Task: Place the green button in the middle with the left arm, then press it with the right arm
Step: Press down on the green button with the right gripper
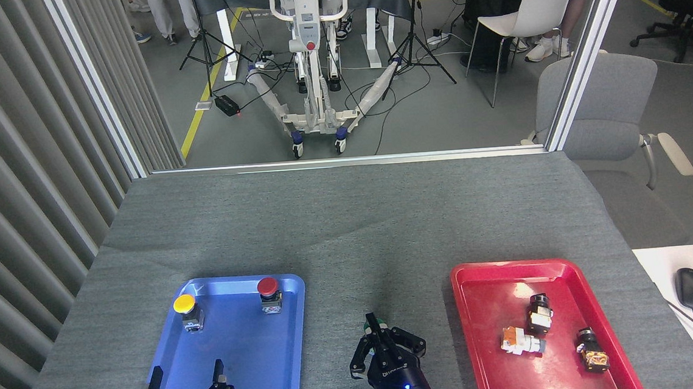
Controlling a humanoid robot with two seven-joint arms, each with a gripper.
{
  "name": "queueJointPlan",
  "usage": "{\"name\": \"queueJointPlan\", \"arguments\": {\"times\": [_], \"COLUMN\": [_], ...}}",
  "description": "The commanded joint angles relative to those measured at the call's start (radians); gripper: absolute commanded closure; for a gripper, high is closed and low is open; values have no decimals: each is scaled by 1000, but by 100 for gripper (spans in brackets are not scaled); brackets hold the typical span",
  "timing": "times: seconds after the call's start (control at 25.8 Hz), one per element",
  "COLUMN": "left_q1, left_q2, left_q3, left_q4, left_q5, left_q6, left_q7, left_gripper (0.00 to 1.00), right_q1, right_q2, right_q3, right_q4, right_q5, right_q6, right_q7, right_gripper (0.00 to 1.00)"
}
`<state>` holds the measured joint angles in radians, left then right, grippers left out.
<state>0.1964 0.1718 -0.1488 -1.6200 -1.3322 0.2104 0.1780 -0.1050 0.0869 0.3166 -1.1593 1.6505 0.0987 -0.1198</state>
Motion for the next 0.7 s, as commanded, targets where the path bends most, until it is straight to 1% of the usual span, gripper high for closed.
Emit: {"name": "queueJointPlan", "arguments": {"times": [0.0, 0.23, 0.5, 0.58, 0.66], "left_q1": [0, 0, 0, 0, 0], "left_q2": [0, 0, 0, 0, 0], "left_q3": [0, 0, 0, 0, 0], "left_q4": [0, 0, 0, 0, 0], "left_q5": [11, 11, 11, 11, 11], "left_q6": [0, 0, 0, 0, 0], "left_q7": [0, 0, 0, 0, 0], "left_gripper": [0, 0, 0, 0, 0], "right_q1": [-4, -5, -5, -5, -7], "right_q2": [0, 2, 2, 4, 5], "right_q3": [1, 1, 2, 1, -1], "right_q4": [12, 55, 55, 55, 44], "right_q5": [-1, -3, -6, -9, -11], "right_q6": [4, 6, 16, 19, 21], "right_q7": [0, -4, -11, -15, -17], "right_gripper": [100, 99, 97, 96, 90]}}
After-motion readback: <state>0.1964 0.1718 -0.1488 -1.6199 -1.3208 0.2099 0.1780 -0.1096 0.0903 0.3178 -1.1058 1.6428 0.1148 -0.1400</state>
